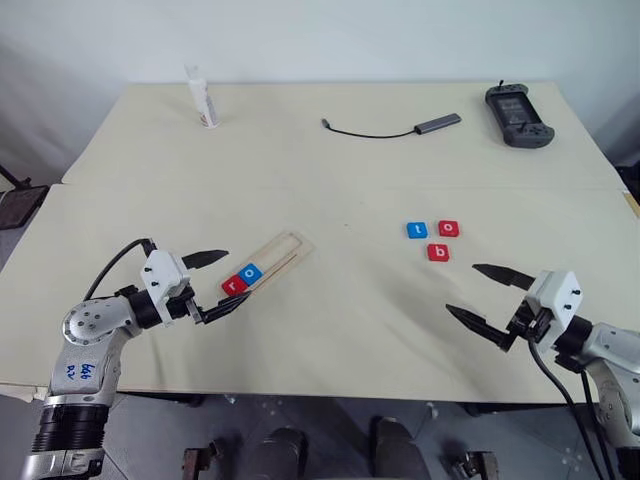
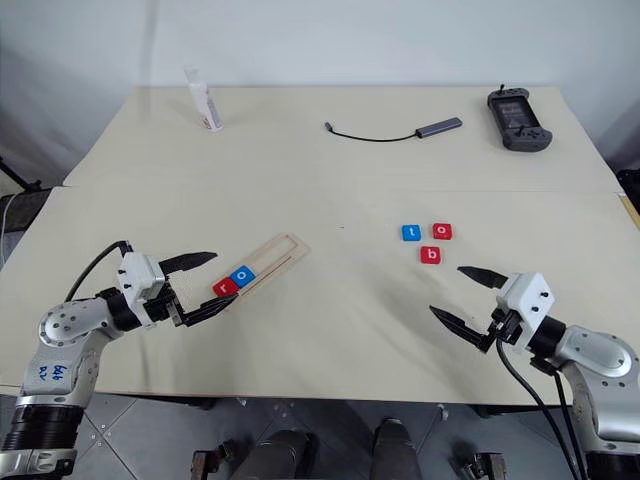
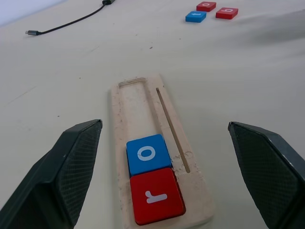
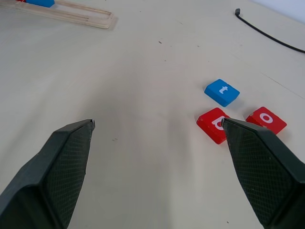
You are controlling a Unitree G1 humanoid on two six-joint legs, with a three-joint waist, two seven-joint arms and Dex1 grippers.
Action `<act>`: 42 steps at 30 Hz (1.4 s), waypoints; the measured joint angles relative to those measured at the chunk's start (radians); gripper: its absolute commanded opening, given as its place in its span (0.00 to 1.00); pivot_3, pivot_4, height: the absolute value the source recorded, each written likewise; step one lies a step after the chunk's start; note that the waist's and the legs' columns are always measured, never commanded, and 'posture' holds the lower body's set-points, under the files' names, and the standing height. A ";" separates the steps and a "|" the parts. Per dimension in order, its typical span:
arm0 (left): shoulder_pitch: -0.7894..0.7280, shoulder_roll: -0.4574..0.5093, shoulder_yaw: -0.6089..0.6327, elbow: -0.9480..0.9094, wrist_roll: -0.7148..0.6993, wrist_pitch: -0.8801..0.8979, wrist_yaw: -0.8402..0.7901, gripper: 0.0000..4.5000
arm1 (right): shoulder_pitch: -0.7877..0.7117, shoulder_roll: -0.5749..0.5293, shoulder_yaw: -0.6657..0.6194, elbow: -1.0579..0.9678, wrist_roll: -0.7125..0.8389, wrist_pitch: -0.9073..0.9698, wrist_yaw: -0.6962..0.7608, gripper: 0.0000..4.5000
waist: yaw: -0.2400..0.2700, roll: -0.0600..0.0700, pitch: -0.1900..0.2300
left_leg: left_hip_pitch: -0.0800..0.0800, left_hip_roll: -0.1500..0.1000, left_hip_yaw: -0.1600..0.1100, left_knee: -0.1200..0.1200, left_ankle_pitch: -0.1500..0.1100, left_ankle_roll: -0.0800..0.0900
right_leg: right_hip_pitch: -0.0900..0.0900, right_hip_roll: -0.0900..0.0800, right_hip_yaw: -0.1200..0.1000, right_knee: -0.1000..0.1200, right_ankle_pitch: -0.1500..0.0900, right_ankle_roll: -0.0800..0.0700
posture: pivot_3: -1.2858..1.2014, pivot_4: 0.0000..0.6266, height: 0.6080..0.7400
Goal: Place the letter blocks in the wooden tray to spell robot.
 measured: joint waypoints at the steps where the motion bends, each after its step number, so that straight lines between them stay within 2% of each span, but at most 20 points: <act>1: 0.000 0.000 0.000 0.000 0.000 0.000 0.000 1.00 | 0.000 0.000 0.000 0.000 0.000 0.000 0.000 0.99 | 0.000 0.000 0.000 | 0.000 0.000 0.000 0.000 0.000 0.000 | 0.000 0.000 0.000 0.000 0.000 0.000 | 0.52 0.24 1.00; 6: 0.053 -0.005 0.023 -0.013 -0.012 0.016 0.034 1.00 | -0.039 0.007 0.027 0.005 0.001 0.001 0.014 0.99 | -0.004 0.000 0.000 | 0.000 0.001 0.000 0.000 0.000 0.000 | 0.000 0.000 0.000 0.000 0.000 0.000 | 0.52 0.24 1.00; 14: 0.308 -0.007 0.216 -0.048 -0.053 -0.011 0.105 1.00 | -0.210 0.109 0.193 -0.057 0.057 0.055 0.059 0.99 | -0.025 0.000 0.000 | 0.001 0.004 0.001 0.000 -0.001 -0.002 | 0.000 0.003 0.000 -0.001 0.000 -0.001 | 0.52 0.24 1.00; 17: 0.409 -0.008 0.269 -0.050 -0.086 0.009 0.096 1.00 | -0.262 0.137 0.259 -0.066 0.057 0.054 0.093 0.99 | -0.022 0.000 0.000 | 0.000 0.005 0.001 0.000 -0.002 -0.002 | 0.000 0.005 0.000 -0.001 0.001 -0.003 | 0.52 0.24 1.00; 20: 0.445 -0.016 0.291 -0.040 -0.088 0.005 0.091 1.00 | -0.299 0.146 0.302 -0.065 0.054 0.051 0.119 0.99 | -0.004 -0.001 0.000 | 0.000 0.006 0.000 0.001 -0.002 -0.002 | 0.000 0.006 0.000 -0.002 0.003 -0.005 | 0.52 0.24 1.00; 26: 0.448 -0.023 0.265 -0.089 -0.143 0.089 0.058 1.00 | -0.319 0.127 0.316 -0.064 0.059 0.065 0.159 0.99 | 0.003 -0.002 0.000 | 0.000 0.011 0.001 0.001 -0.004 -0.005 | 0.000 0.012 0.001 -0.002 0.004 -0.007 | 0.52 0.24 1.00; 29: 0.393 -0.022 0.225 -0.118 -0.144 0.119 0.060 1.00 | -0.317 0.111 0.307 -0.067 0.073 0.089 0.166 0.99 | 0.002 -0.002 0.000 | 0.001 0.013 0.001 0.001 -0.004 -0.006 | 0.000 0.014 0.000 -0.003 0.004 -0.008 | 0.52 0.24 1.00; 36: 0.192 -0.031 0.100 -0.060 -0.038 0.122 0.124 1.00 | -0.299 0.100 0.285 -0.088 0.077 0.111 0.150 0.99 | -0.003 -0.002 0.000 | 0.001 0.013 0.003 0.001 -0.004 -0.007 | -0.001 0.014 0.001 -0.001 0.004 -0.008 | 0.52 0.24 1.00; 42: 0.147 -0.031 0.034 0.008 0.010 0.115 0.109 1.00 | -0.297 0.100 0.275 -0.096 0.076 0.113 0.127 0.99 | -0.015 -0.002 0.000 | 0.001 0.013 0.002 0.000 -0.004 -0.007 | -0.001 0.014 0.001 0.000 0.004 -0.008 | 0.52 0.24 1.00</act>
